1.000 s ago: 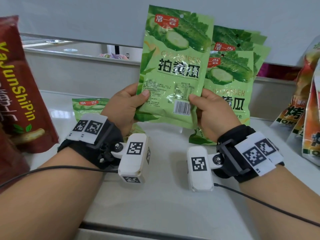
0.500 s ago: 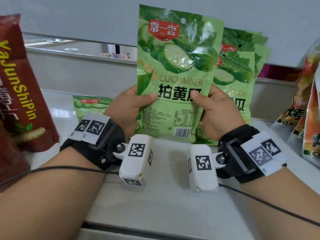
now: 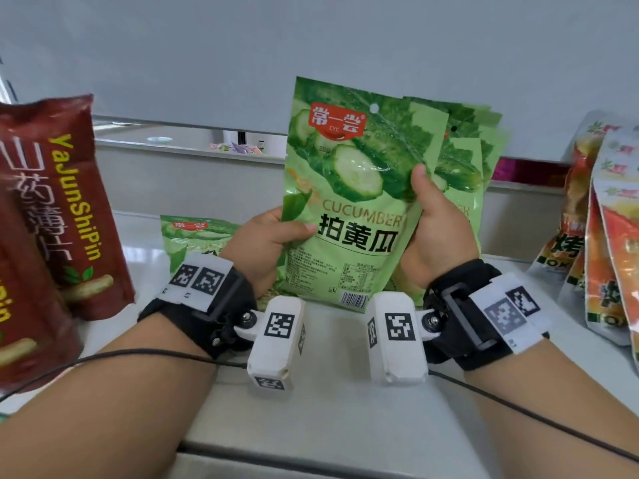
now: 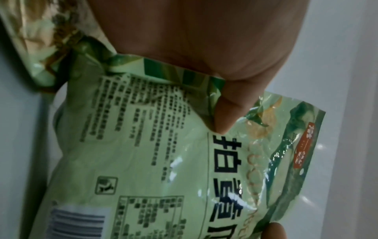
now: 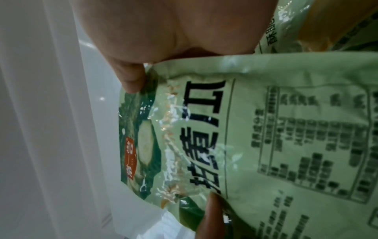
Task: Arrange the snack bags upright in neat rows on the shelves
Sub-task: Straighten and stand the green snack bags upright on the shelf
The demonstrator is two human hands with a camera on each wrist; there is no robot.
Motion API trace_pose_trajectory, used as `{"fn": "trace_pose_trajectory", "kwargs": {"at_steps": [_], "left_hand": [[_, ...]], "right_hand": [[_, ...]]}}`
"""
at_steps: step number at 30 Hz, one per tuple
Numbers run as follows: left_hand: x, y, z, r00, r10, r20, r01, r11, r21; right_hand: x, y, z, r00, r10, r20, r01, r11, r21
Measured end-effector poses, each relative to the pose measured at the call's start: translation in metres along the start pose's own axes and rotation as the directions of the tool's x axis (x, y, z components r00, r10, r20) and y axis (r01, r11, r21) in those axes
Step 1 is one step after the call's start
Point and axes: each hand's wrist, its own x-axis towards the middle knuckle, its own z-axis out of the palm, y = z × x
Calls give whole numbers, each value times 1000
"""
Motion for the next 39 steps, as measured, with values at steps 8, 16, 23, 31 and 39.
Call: {"fn": "trace_pose_trajectory", "kwargs": {"at_steps": [8, 16, 23, 31, 39], "left_hand": [[-3, 37, 16, 984, 177, -11, -177, 984, 20], [-17, 68, 26, 968, 161, -194, -184, 977, -105], [-30, 68, 35, 995, 73, -62, -72, 997, 15], [-28, 50, 32, 929, 210, -303, -91, 927, 363], [-32, 25, 19, 907, 140, -398, -14, 952, 304]], "right_hand": [[-4, 0, 5, 999, -44, -29, 40, 993, -109], [-13, -7, 2, 971, -188, -146, 154, 964, -219], [-25, 4, 22, 937, -27, 349, 146, 936, -320], [-15, 0, 12, 998, -49, 36, 56, 964, -259], [-14, -4, 7, 999, -42, 18, 45, 962, -268]]}}
